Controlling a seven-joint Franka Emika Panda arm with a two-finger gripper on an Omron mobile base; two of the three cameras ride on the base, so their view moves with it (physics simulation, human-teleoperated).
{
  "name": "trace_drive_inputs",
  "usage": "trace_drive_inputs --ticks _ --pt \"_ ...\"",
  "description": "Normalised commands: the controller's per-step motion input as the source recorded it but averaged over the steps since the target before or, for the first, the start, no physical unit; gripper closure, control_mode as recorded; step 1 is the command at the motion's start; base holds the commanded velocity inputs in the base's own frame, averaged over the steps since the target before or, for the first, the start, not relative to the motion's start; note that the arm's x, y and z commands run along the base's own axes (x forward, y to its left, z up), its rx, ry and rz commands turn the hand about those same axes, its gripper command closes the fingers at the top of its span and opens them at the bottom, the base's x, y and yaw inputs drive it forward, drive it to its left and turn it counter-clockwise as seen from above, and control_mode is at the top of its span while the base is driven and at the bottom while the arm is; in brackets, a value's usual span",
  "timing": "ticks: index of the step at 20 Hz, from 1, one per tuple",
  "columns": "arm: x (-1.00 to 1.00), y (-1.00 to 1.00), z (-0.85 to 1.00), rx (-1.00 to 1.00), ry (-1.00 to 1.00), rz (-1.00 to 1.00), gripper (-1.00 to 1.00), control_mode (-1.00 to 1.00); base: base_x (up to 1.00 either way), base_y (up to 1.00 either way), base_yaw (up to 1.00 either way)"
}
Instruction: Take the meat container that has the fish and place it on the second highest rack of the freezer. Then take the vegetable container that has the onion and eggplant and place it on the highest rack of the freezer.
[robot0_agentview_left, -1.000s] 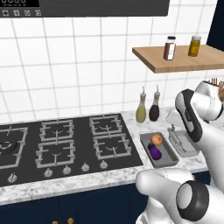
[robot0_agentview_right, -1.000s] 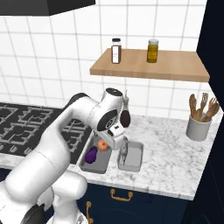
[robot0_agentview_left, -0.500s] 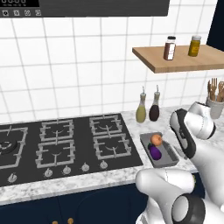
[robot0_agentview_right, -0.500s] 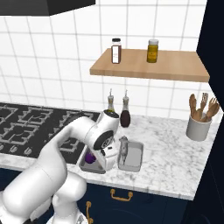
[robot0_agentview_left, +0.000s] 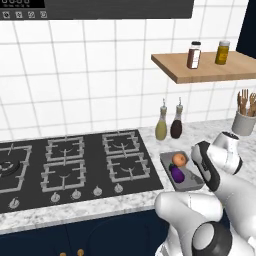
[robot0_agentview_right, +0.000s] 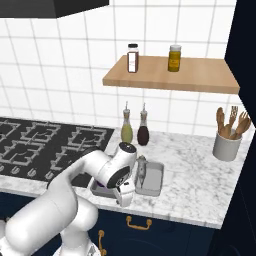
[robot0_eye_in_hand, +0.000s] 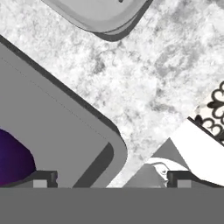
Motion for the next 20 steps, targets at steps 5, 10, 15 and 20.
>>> trace_drive_inputs --ticks 5,10,15,20 --pt "0.32 0.00 -0.24 -0.01 0.03 -0.01 -1.00 -1.00 0.00 0.00 0.00" --pt "0.25 0.00 -0.52 0.00 0.07 0.00 1.00 -1.00 0.00 0.00 0.00" --pt "0.00 0.00 0.00 0.00 0.00 0.00 1.00 -1.00 0.00 0.00 0.00" --pt "0.00 0.00 0.01 0.00 0.00 0.00 1.00 -1.00 0.00 0.00 0.00"
